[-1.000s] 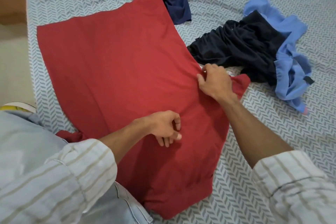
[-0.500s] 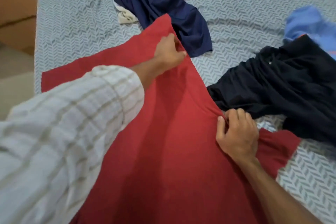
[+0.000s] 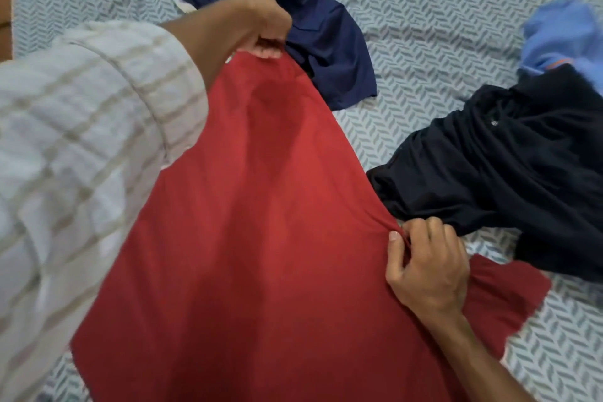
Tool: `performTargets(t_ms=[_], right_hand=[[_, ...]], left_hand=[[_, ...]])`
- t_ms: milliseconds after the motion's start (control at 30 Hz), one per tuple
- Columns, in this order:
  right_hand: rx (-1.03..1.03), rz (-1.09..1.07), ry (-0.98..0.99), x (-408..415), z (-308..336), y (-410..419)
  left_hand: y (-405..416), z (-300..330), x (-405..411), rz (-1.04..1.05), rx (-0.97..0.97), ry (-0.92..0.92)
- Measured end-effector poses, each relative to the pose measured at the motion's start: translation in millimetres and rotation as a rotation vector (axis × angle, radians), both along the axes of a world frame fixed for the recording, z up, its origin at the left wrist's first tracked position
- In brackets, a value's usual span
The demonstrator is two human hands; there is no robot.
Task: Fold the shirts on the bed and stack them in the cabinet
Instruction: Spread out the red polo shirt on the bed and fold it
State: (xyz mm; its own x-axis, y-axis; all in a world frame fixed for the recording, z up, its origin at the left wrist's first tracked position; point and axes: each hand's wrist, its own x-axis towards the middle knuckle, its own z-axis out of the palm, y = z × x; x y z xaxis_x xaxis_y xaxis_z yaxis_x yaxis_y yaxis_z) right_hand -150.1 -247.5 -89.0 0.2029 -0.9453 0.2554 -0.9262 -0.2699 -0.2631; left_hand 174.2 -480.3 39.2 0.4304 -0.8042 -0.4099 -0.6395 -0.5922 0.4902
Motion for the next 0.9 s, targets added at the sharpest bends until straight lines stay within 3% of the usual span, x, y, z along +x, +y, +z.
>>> performTargets(t_ms=[300,500,733,900], right_hand=[[0.001,-0.008,-0.007,0.6,-0.4,0.4],[0.007,-0.008,-0.009,0.6,-2.2,0.0],[0.033,-0.031,-0.025,-1.1,-6.0,1.2],[0.005,-0.020,0.010,-2.6,-9.7,-1.5]], left_hand=[[10.4,16.7,17.0,-0.237,0.168,-0.116],[0.5,12.7,6.7,0.019,-0.235,0.016],[-11.5,-45.9,-2.4,0.131,-0.325,-0.025],[-1.7,-69.3,-5.2,0.004,-0.417,-0.156]])
